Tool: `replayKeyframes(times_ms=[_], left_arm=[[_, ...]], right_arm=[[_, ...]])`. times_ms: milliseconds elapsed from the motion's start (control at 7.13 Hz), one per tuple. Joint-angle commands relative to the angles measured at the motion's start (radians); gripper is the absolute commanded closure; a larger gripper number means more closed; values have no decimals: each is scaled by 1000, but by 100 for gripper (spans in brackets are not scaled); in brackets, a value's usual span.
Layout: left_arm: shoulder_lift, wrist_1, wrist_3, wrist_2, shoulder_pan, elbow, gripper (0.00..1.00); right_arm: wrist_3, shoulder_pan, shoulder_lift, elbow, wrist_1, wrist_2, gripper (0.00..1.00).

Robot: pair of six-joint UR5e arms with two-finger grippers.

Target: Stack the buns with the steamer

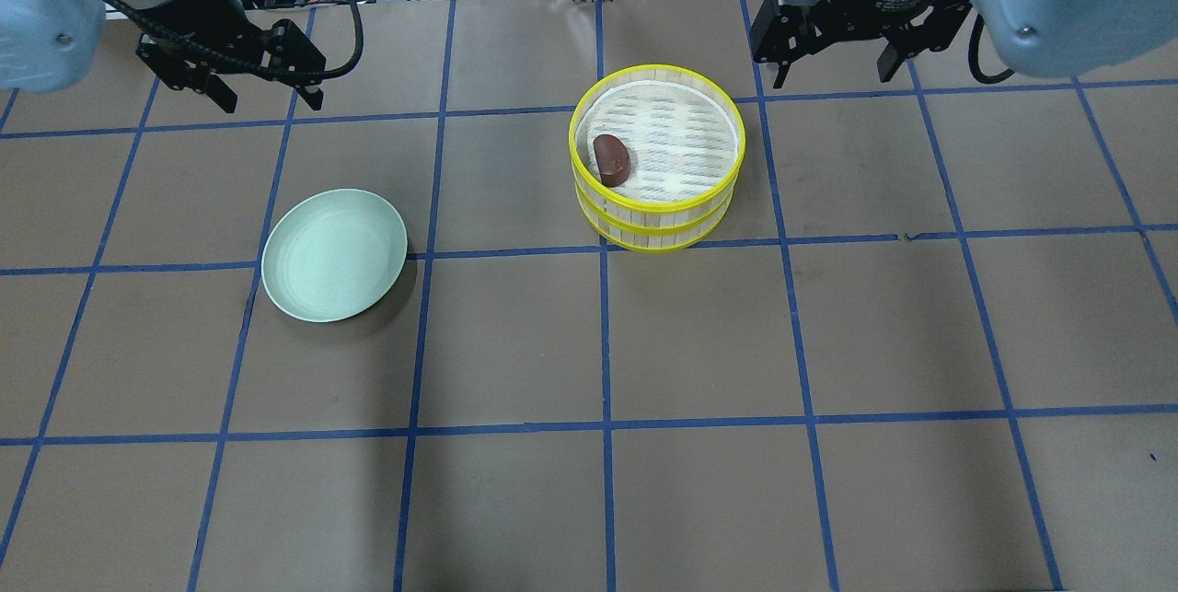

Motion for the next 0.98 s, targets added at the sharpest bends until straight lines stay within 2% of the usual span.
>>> replayKeyframes(times_ms=[0, 280, 841], left_arm=[[120, -142, 17, 17, -12, -1, 0], [154, -141, 6, 5, -34, -3, 0], [148, -121, 20, 14, -34, -26, 0]], right_arm=[[-1, 1, 1, 0, -1, 10, 0], [-1, 2, 3, 0, -1, 7, 0], [-1, 0, 5, 2, -1, 7, 0]])
